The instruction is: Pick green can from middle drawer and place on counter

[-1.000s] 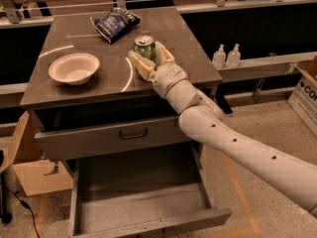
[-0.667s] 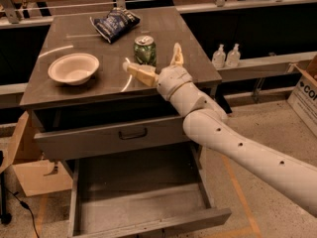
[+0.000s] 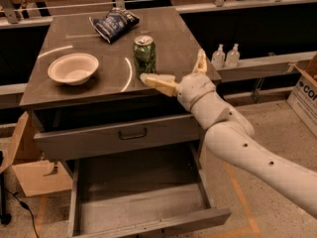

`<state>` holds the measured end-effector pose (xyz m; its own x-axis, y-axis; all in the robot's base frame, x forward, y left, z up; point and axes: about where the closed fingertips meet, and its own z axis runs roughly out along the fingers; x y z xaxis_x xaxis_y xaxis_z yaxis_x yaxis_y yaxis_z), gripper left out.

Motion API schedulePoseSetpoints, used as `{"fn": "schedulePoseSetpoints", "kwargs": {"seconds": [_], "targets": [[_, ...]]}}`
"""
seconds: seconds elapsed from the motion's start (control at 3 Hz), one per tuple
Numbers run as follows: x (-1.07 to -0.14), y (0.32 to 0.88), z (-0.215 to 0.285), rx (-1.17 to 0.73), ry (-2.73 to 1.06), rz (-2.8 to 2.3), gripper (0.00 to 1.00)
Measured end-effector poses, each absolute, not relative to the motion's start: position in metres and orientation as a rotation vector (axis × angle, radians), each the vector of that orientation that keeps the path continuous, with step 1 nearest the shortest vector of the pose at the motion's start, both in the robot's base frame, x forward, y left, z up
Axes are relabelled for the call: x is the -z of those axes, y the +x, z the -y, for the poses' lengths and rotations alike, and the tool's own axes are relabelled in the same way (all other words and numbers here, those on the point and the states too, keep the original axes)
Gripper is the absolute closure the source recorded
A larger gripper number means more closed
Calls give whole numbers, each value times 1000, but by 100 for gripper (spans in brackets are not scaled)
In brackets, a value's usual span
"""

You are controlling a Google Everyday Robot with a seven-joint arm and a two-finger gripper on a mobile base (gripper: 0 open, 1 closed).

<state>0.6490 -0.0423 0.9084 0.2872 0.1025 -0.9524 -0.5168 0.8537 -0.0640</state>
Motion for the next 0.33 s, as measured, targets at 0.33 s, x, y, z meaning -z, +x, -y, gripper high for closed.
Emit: {"fn": "schedulePoseSetpoints", "kwargs": {"seconds": [0.33], "targets": [[-911, 625, 91, -319, -358, -1256, 0]]}}
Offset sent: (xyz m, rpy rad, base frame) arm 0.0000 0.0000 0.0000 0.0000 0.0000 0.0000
